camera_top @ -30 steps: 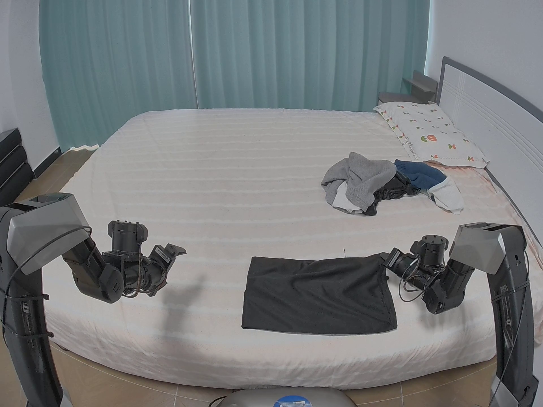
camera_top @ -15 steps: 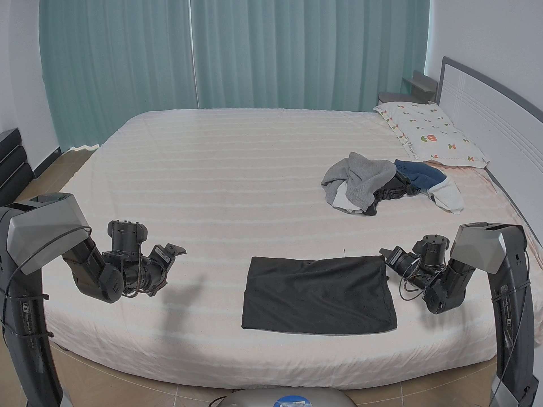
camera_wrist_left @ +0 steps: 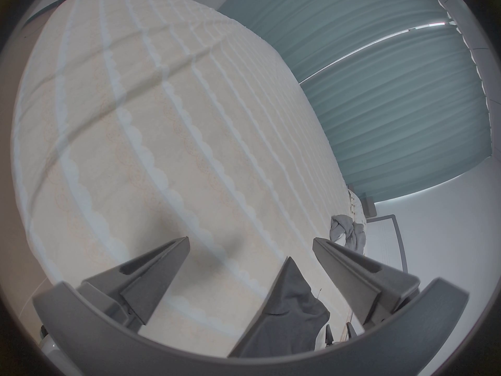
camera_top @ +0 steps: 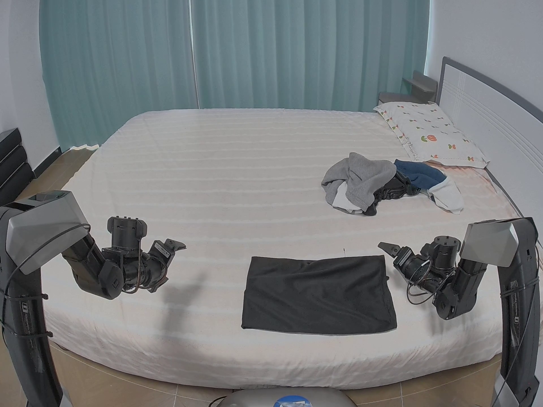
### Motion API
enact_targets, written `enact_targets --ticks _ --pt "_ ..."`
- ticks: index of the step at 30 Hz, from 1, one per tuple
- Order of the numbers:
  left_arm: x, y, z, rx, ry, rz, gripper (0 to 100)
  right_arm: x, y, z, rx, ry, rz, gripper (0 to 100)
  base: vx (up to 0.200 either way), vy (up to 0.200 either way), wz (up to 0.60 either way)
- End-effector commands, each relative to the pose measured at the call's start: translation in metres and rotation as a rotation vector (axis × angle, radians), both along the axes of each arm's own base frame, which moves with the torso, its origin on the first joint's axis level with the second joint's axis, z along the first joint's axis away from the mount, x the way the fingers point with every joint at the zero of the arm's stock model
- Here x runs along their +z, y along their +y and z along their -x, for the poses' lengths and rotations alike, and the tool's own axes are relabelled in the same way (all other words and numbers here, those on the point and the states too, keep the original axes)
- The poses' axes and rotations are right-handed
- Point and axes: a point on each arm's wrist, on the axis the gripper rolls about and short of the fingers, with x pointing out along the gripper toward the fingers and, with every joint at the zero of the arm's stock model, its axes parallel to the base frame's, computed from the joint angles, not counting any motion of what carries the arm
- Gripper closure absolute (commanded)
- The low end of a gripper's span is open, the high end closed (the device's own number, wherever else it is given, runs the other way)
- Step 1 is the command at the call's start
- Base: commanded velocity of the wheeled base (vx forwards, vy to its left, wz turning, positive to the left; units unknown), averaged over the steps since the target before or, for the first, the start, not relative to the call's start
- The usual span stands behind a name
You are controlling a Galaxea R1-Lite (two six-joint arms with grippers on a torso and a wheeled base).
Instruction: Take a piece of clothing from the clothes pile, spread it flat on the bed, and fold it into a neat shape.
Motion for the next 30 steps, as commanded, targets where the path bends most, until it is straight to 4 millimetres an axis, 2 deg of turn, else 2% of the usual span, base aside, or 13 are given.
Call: enact_targets --ticks 1,5,15,25,30 --pt "0.003 0.000 -0.001 0.000 -0.009 0.001 0 0.002 0.002 0.008 0.020 0.014 -0.002 0 0.000 -0.200 0.00" --pt "0.003 -0.001 0.000 -0.003 -0.009 0.002 0 0.002 0.003 0.011 0.031 0.025 -0.004 0 0.000 -0.200 0.00" --pt "0.001 -0.016 0.001 -0.040 -0.005 0.002 0 -0.005 0.014 0.021 0.063 0.051 -0.002 0 0.000 -0.200 0.00" --pt "-0.002 -0.021 -0.001 -0.018 -0.009 -0.031 0 -0.008 0.020 0.026 0.074 0.041 -0.003 0 0.000 0.000 0.00" --pt "-0.006 -0.031 -0.003 -0.032 -0.011 -0.049 0 -0.010 0.020 0.027 0.076 0.047 0.002 0 0.000 0.000 0.00"
